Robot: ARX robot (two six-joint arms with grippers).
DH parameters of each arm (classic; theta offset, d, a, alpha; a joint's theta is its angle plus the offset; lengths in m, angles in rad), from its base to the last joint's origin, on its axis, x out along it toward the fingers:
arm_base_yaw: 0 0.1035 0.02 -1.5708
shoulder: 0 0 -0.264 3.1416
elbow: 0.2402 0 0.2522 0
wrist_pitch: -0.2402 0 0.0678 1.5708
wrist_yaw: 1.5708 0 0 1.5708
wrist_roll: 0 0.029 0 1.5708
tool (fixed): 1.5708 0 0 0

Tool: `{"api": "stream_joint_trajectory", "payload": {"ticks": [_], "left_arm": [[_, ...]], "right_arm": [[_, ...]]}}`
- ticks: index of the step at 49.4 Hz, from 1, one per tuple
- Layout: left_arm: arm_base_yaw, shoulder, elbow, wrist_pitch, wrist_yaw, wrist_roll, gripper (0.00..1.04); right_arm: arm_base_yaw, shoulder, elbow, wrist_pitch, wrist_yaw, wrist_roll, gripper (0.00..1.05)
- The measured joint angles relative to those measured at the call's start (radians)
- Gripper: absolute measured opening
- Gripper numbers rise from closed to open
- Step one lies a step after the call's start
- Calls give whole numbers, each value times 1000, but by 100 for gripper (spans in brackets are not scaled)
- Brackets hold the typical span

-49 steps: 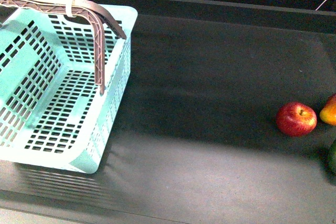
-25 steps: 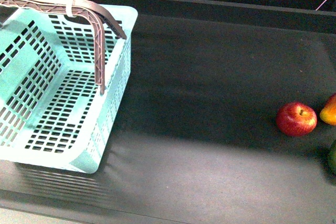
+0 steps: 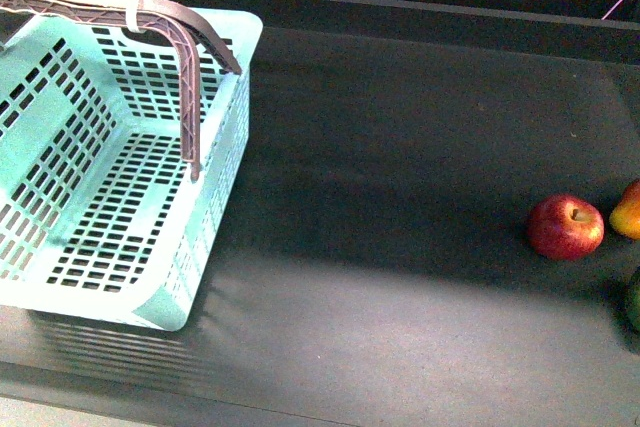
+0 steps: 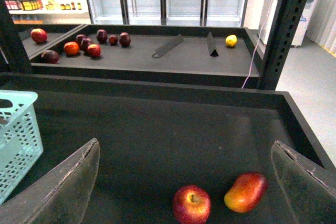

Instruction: Pick apple with right arm and hold basket with left

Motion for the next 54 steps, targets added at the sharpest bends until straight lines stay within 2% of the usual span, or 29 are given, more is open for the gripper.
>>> {"api": "stream_joint_trajectory", "payload": {"ticks": [7, 16, 40, 54], "left_arm": [[-13, 207, 164, -15, 18, -64, 98], [-47, 299, 274, -8, 11, -140, 98], [-81, 405, 343, -11, -29, -206, 98], [-89, 442, 391, -80, -62, -207, 98]], "right_arm": [[0, 0, 0, 0, 0, 0, 96], [0, 0, 0, 0, 0, 0, 96], [0, 0, 0, 0, 0, 0, 96], [0, 0, 0, 0, 0, 0, 96]]}}
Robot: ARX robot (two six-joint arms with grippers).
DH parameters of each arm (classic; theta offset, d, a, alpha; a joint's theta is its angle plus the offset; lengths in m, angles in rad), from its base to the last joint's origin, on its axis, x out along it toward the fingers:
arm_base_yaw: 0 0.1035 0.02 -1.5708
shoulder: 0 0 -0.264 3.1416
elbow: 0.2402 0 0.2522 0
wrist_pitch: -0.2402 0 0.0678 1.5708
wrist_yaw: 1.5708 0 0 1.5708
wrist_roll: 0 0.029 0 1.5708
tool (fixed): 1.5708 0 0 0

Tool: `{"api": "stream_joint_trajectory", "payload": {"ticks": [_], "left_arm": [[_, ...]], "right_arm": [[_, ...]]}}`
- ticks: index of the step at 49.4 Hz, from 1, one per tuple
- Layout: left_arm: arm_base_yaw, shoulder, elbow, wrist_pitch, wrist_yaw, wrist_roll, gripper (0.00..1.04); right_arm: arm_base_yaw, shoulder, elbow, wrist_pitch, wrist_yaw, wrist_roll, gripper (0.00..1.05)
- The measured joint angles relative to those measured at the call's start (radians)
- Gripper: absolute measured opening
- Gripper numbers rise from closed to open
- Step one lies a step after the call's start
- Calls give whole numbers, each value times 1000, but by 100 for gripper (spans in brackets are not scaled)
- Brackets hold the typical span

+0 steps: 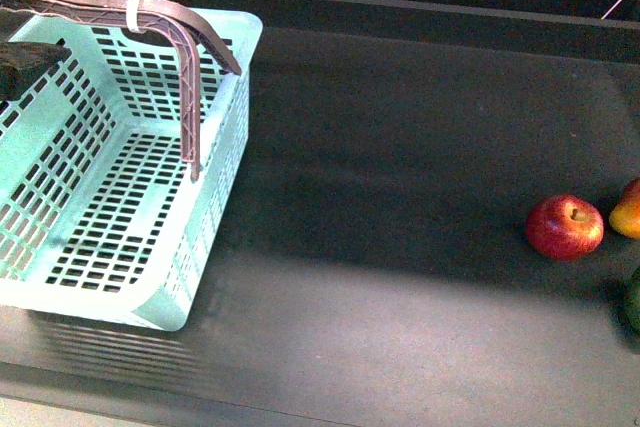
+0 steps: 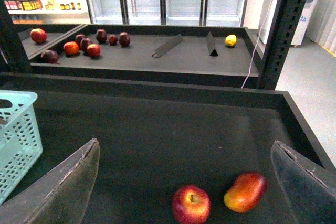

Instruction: Pick apple with right arm and hold basket with left

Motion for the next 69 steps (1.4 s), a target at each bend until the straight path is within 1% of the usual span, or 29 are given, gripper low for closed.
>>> {"api": "stream_joint_trajectory", "payload": {"ticks": [3, 9, 18, 20, 26, 35, 38, 45, 52, 58, 63, 69], "left_arm": [[0, 4, 6, -6, -5, 0, 95], [0, 13, 14, -9, -12, -2, 75], [-6, 18, 14, -9, -15, -24, 32], [-6, 18, 14, -9, -14, -60, 27], [-10, 17, 23, -13, -8, -106, 17], [-23, -22, 5, -26, -6, -61, 16], [-27, -70, -37, -28, 9, -32, 16], [-37, -214, -120, -36, 31, -29, 16], [-70, -314, -142, -43, 36, -29, 16], [-168, -396, -142, -66, 38, -17, 16], [-237, -408, -138, -76, 39, -11, 16], [-362, -408, -129, -113, 35, -3, 16]], "right_arm": [[0, 0, 0, 0, 0, 0, 96], [0, 0, 0, 0, 0, 0, 96], [0, 0, 0, 0, 0, 0, 96], [0, 0, 0, 0, 0, 0, 96], [0, 0, 0, 0, 0, 0, 96], [0, 0, 0, 0, 0, 0, 96], [0, 0, 0, 0, 0, 0, 96], [0, 0, 0, 0, 0, 0, 96], [0, 0, 0, 0, 0, 0, 96], [0, 0, 0, 0, 0, 0, 96], [0, 0, 0, 0, 0, 0, 96], [0, 0, 0, 0, 0, 0, 96]]}}
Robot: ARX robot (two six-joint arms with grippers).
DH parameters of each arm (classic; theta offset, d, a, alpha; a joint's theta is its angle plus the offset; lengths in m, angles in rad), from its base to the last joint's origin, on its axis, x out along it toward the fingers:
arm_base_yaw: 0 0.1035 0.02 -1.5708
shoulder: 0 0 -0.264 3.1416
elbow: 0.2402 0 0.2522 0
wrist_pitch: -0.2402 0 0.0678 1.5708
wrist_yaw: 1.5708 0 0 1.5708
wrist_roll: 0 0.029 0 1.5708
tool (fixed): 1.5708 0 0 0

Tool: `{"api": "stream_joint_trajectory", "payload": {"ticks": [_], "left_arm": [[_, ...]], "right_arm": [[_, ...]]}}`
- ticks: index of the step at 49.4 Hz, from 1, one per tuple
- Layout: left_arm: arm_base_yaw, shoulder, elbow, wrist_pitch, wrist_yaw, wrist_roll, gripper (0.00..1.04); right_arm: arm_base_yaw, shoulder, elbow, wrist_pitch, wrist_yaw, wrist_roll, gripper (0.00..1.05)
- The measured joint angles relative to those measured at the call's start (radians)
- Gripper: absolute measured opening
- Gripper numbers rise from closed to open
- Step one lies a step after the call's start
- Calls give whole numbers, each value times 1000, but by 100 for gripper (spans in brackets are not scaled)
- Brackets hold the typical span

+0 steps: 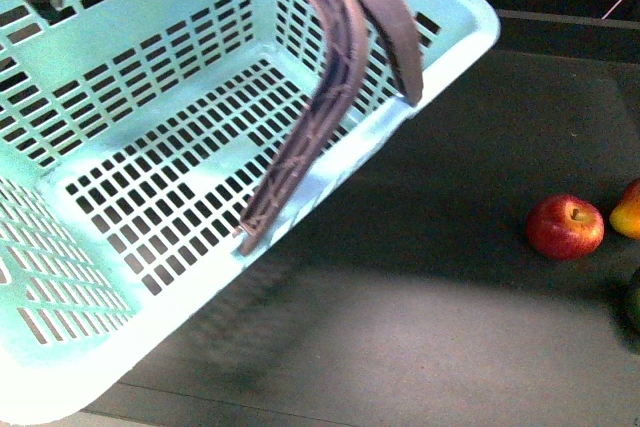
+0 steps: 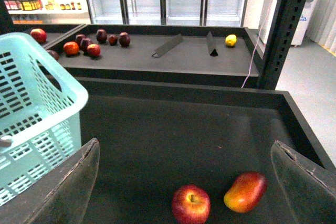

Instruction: Pick apple with right arm and hold basket with left

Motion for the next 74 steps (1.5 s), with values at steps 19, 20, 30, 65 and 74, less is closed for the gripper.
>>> {"api": "stream_joint_trajectory", "payload": {"ticks": [19, 20, 30, 65, 74], "left_arm": [[-251, 9, 97, -13, -62, 15, 16], [-258, 9, 100, -15, -64, 16, 16], [-306, 12, 110, -39, -79, 43, 16], [-307, 14, 110, -39, -83, 61, 16], [-307, 16, 111, -40, -84, 61, 16]], "right_arm": [[0, 0, 0, 0, 0, 0, 96], [0, 0, 0, 0, 0, 0, 96], [0, 0, 0, 0, 0, 0, 96], [-119, 343, 129, -313, 15, 197, 96], [-260, 522, 93, -116, -46, 142, 96]]}}
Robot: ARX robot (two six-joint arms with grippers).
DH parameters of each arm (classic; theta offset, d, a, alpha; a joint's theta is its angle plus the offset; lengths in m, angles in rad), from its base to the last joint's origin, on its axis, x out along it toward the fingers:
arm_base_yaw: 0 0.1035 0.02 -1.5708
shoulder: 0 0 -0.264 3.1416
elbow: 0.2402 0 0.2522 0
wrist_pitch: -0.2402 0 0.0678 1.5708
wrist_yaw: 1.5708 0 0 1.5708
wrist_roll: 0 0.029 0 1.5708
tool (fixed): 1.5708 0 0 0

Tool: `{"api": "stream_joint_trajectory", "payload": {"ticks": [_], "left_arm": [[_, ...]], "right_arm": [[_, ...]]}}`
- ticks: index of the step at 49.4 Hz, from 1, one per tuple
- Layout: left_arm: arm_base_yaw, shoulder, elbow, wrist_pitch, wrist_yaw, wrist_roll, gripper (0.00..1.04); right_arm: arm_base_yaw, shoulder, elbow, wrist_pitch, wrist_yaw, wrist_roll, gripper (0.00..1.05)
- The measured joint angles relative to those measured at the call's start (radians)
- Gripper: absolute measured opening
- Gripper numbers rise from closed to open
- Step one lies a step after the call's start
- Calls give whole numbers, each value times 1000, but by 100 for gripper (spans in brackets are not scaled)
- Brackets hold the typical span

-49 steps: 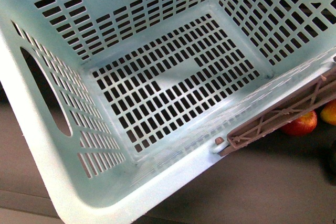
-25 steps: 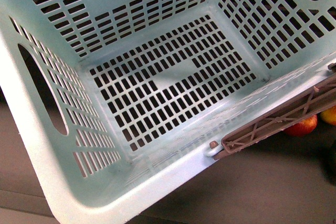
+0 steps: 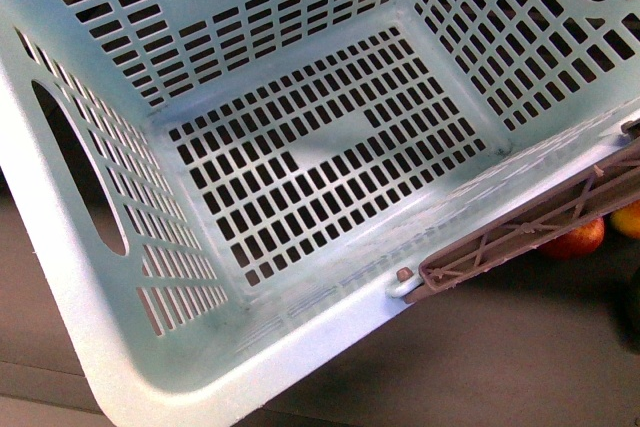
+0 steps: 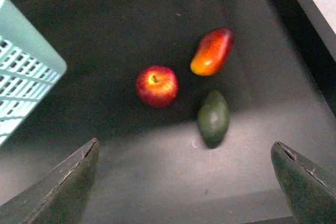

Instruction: Pick apple with right arm and hold basket with left

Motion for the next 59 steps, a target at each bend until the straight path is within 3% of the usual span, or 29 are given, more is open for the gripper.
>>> {"api": "stream_joint_trajectory", "payload": {"ticks": [6, 14, 32, 42, 59], "left_arm": [[0, 0, 0, 0, 3, -3, 16], [0, 0, 0, 0, 0, -1, 16], [0, 0, 0, 0, 0, -1, 16], [0, 0, 0, 0, 1, -1, 16], [0, 0, 0, 0, 0, -1, 16]], "right_arm": [[-69, 206, -28, 183, -34, -75, 96], [-86, 453, -53, 386, -50, -149, 96], [46, 1086, 14, 881, -14, -205, 96], [116, 1373, 146, 991, 28, -201, 96], [146, 1633, 369, 966, 72, -232, 96]]}}
